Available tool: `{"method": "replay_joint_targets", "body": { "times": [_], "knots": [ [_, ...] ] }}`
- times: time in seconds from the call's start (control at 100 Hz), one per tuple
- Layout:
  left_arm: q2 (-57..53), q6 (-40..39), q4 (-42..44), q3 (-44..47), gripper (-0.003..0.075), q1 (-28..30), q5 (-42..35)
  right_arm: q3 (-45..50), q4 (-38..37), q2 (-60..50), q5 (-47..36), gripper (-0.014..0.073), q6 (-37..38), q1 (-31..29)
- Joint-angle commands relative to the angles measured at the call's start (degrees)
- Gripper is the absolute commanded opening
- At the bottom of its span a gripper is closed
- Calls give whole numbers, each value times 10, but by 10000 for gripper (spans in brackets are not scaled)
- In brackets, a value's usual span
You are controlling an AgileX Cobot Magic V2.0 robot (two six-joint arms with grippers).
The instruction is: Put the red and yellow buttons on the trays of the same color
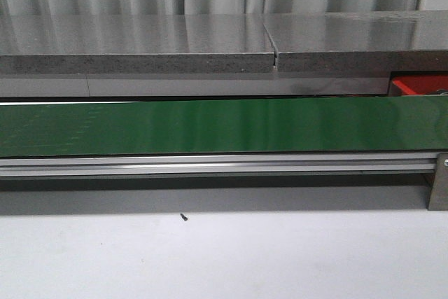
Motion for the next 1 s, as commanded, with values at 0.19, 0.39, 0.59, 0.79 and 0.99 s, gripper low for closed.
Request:
{"method": "replay_joint_targets", "body": {
  "times": [0.19, 0.39, 0.59, 0.79, 0.99],
  "knots": [
    [5, 0, -10, -14, -19, -6, -42, 25, -3, -99, -21, -115, -6, -1],
    [5, 0, -10, -14, -19, -6, -42, 38, -84, -120, 0, -115, 129, 3],
    [5, 0, -10, -14, -19, -6, -42, 74, -236, -183, 4, -115, 290, 59],
    [5, 0, -10, -14, -19, -6, -42, 118, -231, -246, 44, -115, 290, 68],
    [5, 0, -10, -14, -19, -6, -42, 172, -229, -314, 68, -115, 290, 68]
  ]
}}
